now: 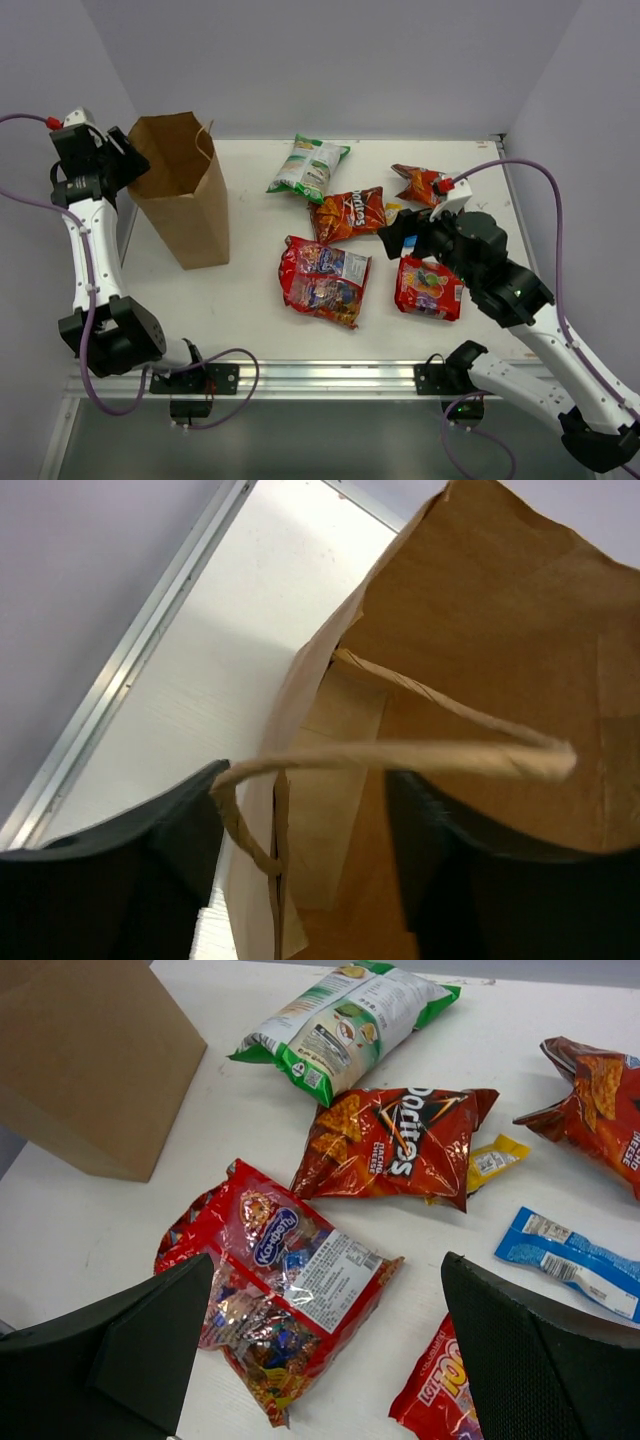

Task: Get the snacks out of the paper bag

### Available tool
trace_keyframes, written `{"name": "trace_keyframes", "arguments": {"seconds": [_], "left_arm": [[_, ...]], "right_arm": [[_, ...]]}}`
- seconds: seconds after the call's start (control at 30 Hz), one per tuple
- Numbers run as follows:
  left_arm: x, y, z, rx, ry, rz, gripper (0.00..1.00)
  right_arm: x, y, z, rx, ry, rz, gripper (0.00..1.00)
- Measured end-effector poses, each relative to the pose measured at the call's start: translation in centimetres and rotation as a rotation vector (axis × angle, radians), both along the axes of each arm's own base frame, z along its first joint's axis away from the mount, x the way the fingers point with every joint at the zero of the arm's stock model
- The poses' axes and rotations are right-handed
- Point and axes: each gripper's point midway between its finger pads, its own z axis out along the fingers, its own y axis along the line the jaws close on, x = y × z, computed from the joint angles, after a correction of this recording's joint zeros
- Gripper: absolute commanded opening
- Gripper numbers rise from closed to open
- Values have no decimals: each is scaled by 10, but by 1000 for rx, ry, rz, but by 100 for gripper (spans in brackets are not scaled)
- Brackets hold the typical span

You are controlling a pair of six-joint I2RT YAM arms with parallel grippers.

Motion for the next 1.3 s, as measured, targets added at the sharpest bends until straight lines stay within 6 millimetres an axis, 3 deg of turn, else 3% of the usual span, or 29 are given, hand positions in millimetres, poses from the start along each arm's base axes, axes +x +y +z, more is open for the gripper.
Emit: {"name": "trace_keyframes", "arguments": {"seconds": [0.03,0.07,0.2,0.57,0.73,1.17,1.3], "left_arm": [[-1,1,1,3,-1,4,83],[-1,1,2,8,-2,5,87],[-7,1,11,20,-10,14,100],[-25,-14,72,87,-121,-54,100],[-35,-26,88,127,-154,-102,100],[-81,-105,141,260,-308,-314,100],[-97,-117,151,271,-351,-342,100]], "right_arm": [[-1,0,-1,-3,5,0,99],[-1,-1,-2,-6,9,0,99],[-3,-2,-5,-13,17,-1,99],[-14,-12,7,12,-20,-4,99],[-24,-21,21,41,-59,-12,99],[-57,-65,95,160,-259,-90,99],[-67,-78,108,187,-297,-116,99]]}}
